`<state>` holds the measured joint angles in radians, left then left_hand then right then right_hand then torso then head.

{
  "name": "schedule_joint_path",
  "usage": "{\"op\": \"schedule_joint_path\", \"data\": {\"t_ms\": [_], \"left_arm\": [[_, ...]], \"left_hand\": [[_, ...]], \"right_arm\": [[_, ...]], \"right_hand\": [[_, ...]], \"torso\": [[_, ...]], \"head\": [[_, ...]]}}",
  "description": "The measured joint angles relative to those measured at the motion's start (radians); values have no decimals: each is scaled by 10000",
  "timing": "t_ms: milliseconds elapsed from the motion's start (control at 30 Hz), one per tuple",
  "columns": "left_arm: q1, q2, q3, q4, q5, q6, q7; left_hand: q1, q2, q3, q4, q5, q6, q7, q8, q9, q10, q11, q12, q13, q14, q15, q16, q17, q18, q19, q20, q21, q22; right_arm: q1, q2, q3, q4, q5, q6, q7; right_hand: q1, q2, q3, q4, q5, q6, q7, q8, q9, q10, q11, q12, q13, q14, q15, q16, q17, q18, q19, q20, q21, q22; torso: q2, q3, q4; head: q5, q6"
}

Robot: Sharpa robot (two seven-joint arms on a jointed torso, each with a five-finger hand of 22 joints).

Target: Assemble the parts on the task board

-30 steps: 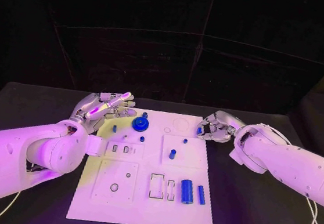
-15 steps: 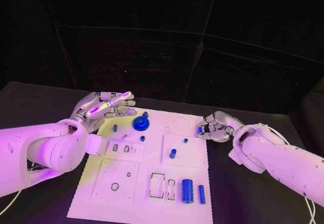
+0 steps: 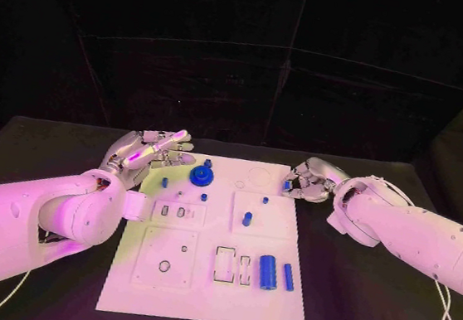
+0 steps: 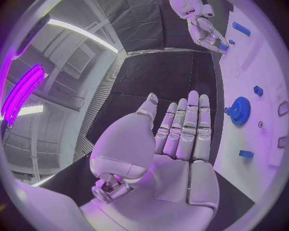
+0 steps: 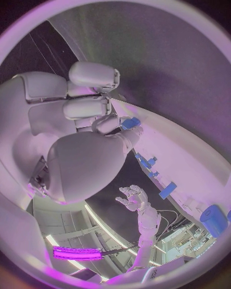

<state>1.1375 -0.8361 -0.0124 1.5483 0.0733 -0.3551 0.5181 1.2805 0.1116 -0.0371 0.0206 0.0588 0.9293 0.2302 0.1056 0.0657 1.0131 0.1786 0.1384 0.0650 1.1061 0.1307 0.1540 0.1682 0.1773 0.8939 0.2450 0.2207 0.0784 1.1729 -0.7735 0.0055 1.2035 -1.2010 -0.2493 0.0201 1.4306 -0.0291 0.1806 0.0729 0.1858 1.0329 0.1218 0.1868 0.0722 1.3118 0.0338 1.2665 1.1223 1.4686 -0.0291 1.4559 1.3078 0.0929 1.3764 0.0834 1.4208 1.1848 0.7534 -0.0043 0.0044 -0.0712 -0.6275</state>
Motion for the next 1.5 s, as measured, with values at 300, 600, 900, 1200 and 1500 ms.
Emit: {"op": "schedule_joint_path", "data": {"t_ms": [300,600,900,1200,1500], "left_arm": [[0,-1,0,-5,0,9,-2],[-1,-30,0,-10,0,13,-5],[0,17,0,-301,-1,24,-5],[6,58,0,-465,-1,32,0],[6,76,1,-472,-2,40,2]], "left_hand": [[0,0,0,0,0,0,0,0,0,0,0,0,1,0,0,0,0,0,0,0,-32,1],[0,0,0,0,0,0,0,0,0,0,0,0,0,0,0,0,0,0,0,0,-32,-7],[0,0,0,0,0,0,0,0,0,0,0,0,0,0,0,0,-1,0,0,0,-32,-6],[0,0,0,0,0,0,0,0,0,0,0,0,0,0,0,0,-1,0,0,0,-32,-14],[0,0,0,1,0,0,0,0,0,0,0,0,0,0,0,0,-1,0,0,0,-32,-14]], "right_arm": [[-18,-36,-9,77,146,-349,174],[3,-405,-2,1063,328,-906,-41],[69,-141,4,2532,371,-1368,-1283],[69,1017,-3,2935,-23,-1398,-2343],[22,1952,-10,2858,-831,-851,-2834]], "right_hand": [[-7,131,317,-124,-117,75,45,113,0,105,-105,103,216,-7,-78,79,-1,1,69,-69,51,120],[-41,219,629,-213,-269,75,45,109,-18,105,-105,65,149,-35,-105,80,-2,0,104,-103,51,128],[-178,347,840,-399,-353,73,44,-72,-84,68,-65,-43,64,-36,-104,79,-2,1,103,-103,51,85],[-311,320,932,-483,-381,64,41,-138,-83,102,-31,-43,73,-36,-104,79,-3,1,103,-103,51,86],[-343,287,1108,-401,-407,26,43,-196,-84,102,-31,-91,73,-36,-103,79,-4,1,103,-102,51,94]], "torso": [[0,4,-1],[-25,-16,-7],[-106,-74,-3],[-202,-119,29],[-222,-150,65]], "head": [[-12,-19],[60,5],[201,-66],[602,-286],[885,-432]]}}
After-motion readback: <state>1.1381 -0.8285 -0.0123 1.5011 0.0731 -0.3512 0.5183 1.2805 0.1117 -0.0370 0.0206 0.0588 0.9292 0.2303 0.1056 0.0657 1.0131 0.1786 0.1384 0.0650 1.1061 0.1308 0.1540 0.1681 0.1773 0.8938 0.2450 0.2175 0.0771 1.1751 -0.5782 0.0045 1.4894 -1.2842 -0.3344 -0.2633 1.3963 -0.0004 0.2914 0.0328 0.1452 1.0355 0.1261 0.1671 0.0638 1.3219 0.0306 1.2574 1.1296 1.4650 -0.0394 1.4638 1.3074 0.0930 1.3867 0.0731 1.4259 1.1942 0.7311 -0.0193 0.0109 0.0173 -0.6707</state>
